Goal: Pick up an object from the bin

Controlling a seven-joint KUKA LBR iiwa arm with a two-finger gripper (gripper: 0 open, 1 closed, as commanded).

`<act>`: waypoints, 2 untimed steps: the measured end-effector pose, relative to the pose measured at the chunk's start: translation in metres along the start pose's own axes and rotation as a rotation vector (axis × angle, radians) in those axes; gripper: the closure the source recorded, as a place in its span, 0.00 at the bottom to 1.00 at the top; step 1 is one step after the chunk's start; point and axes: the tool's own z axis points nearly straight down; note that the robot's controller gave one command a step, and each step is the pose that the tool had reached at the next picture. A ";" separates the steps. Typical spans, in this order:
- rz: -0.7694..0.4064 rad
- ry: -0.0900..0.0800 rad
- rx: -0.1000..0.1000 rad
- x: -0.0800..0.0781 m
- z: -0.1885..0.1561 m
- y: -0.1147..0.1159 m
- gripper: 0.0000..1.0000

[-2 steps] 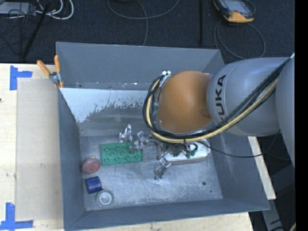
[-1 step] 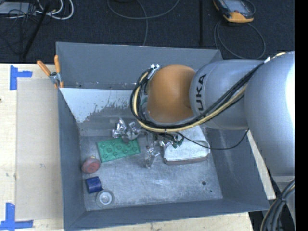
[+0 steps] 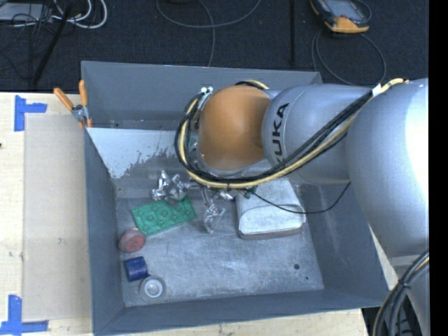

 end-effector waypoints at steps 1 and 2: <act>0.004 -0.015 0.003 -0.004 -0.003 0.000 1.00; 0.019 0.009 -0.010 0.001 -0.105 0.010 1.00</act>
Offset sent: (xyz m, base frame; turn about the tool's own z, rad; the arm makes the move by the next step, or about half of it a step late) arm 0.0000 0.0000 0.0000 0.0000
